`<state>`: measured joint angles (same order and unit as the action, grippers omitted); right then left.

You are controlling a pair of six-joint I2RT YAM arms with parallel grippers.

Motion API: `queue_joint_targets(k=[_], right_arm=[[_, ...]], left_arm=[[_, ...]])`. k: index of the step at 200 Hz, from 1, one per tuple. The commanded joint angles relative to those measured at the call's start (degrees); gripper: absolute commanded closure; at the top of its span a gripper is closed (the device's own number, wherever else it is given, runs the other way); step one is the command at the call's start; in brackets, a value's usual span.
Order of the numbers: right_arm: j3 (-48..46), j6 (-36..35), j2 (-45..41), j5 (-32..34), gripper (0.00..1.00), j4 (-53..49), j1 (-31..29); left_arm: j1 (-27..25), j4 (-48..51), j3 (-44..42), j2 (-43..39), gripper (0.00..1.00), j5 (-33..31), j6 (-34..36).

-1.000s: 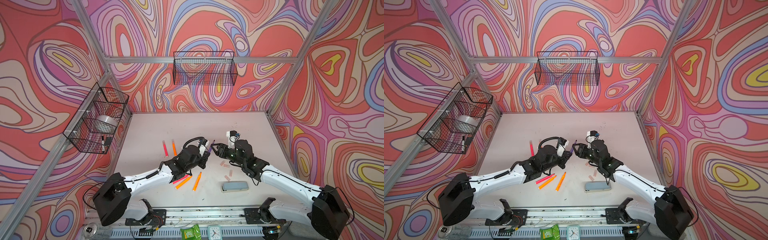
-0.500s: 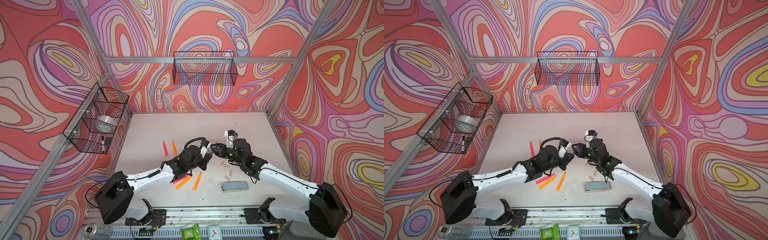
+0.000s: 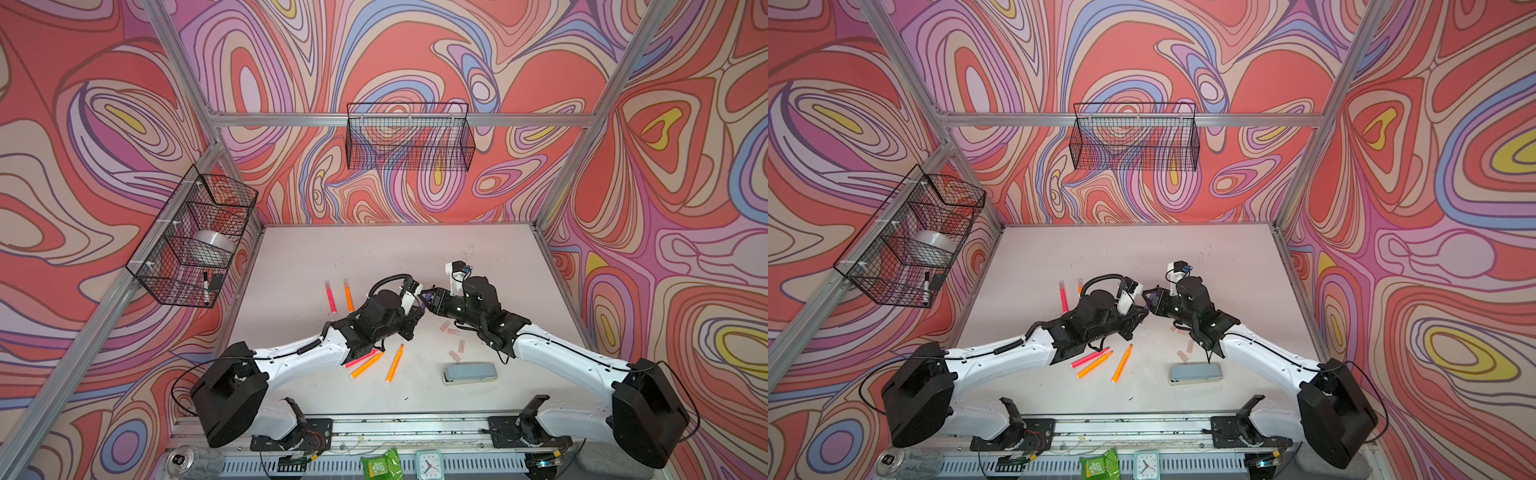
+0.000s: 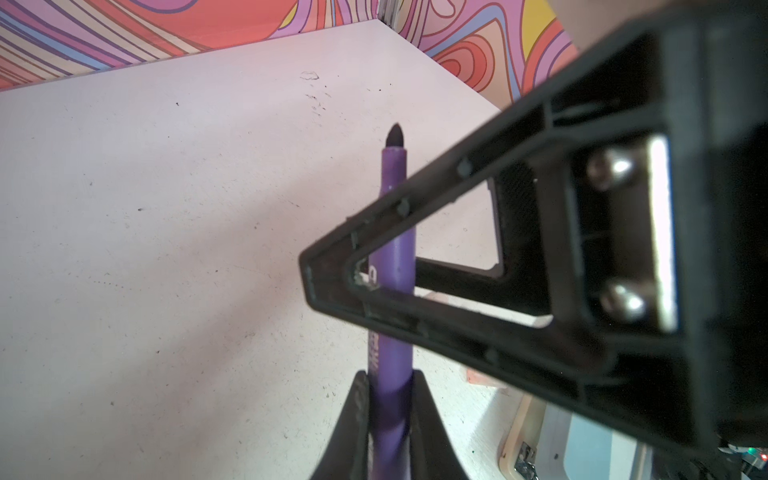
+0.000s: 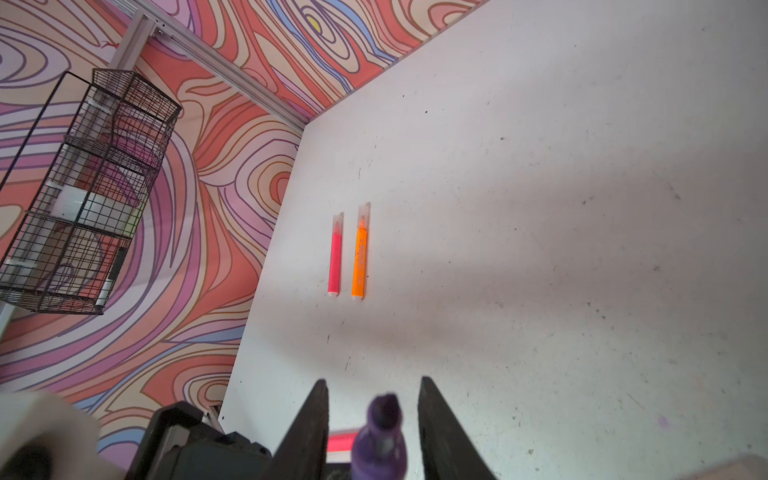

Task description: Insert the pens into the pen caps

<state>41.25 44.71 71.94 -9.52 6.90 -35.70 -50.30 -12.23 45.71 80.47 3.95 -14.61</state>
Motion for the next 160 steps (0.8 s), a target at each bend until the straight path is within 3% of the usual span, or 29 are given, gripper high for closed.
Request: queue_joint_targets(k=[1, 94, 151, 160], right_arm=[[0.79, 0.47, 0.63, -0.66, 0.64, 1.40, -0.31], [1.24, 0.71, 2.33, -0.70, 0.70, 1.80, -1.38], [1.42, 0.29, 1.97, -0.17, 0.91, 1.41, -1.53], [1.38, 0.21, 2.04, -0.24, 0.93, 1.38, -1.56]], left_arm=[[-0.07, -0.86, 1.09, 0.31, 1.00, -0.78, 0.11], [-0.09, -1.09, 0.96, 0.04, 1.00, -0.31, -0.15], [-0.14, -1.84, 0.43, -0.39, 1.00, 1.03, -0.07], [-0.14, -2.09, 0.26, -0.48, 0.94, 1.09, -0.07]])
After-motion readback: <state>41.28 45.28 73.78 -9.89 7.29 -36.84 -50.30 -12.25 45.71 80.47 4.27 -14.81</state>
